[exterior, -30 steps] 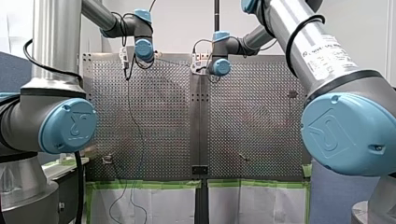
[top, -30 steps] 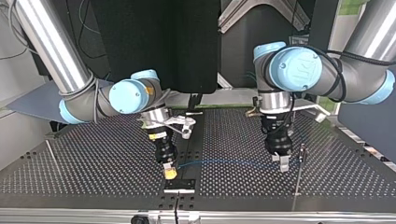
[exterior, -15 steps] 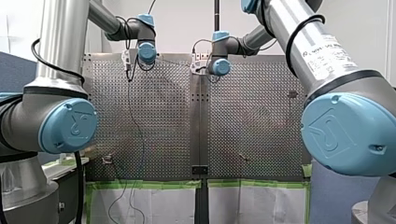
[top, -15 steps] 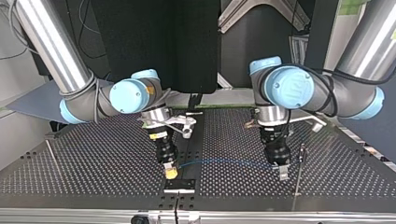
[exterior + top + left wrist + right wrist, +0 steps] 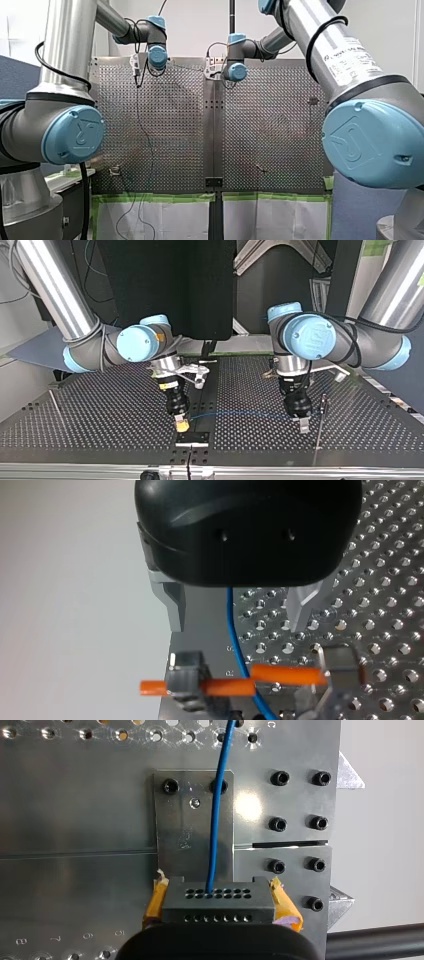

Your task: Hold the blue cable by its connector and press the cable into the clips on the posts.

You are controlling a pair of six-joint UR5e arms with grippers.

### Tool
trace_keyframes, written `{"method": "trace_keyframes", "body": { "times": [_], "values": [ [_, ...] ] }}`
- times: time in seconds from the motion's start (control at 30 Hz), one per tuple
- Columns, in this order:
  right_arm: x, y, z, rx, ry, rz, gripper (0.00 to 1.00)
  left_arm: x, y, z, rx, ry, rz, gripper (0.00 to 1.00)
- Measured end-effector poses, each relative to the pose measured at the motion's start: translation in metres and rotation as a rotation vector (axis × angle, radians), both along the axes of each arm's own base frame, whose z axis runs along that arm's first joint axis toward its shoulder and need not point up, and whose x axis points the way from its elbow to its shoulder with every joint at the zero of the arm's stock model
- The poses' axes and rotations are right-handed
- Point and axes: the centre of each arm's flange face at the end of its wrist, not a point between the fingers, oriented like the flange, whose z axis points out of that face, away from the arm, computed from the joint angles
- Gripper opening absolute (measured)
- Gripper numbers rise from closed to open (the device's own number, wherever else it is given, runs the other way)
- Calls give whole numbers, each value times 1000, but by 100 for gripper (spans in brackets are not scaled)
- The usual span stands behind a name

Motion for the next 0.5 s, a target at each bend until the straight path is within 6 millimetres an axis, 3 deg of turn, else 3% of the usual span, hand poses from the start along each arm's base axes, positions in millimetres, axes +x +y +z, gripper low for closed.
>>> {"method": "trace_keyframes", "body": {
  "times": [0.4, 0.47, 0.5],
  "values": [
    [0, 0, 0, 0, 0, 1, 0, 0, 0, 2, -12, -20, 24, 100],
    [0, 0, 0, 0, 0, 1, 0, 0, 0, 2, -16, -22, 23, 63],
    [0, 0, 0, 0, 0, 1, 0, 0, -1, 2, -16, -23, 22, 63]
  ]
}}
